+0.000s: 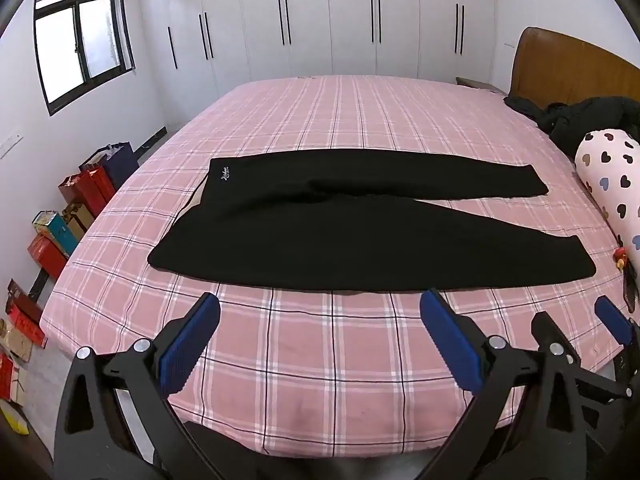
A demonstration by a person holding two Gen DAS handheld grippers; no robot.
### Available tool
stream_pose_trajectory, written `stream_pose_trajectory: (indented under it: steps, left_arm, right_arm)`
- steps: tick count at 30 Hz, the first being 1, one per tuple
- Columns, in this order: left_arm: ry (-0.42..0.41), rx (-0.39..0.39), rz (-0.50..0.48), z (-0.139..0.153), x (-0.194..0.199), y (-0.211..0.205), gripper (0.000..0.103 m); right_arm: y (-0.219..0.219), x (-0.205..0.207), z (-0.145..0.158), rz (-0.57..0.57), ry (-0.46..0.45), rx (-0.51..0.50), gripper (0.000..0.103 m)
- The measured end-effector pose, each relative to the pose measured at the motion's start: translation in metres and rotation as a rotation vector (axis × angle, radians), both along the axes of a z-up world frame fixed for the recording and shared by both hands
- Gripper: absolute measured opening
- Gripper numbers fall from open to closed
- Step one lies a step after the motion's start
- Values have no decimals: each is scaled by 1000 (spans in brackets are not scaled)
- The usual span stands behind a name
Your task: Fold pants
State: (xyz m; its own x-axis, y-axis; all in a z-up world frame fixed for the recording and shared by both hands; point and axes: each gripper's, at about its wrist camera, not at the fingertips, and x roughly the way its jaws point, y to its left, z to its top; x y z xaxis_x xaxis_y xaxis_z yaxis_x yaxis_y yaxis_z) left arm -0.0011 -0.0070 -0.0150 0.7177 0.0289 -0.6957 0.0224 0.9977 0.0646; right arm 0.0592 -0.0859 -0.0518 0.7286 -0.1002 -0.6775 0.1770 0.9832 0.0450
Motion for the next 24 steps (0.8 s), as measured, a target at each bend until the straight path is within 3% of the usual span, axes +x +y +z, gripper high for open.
stream_pose_trajectory:
  steps: [24]
  left_arm:
    - [26, 6, -10, -11, 1, -3, 98]
  right_arm:
    - [-3, 2, -7, -9, 19, 7, 92]
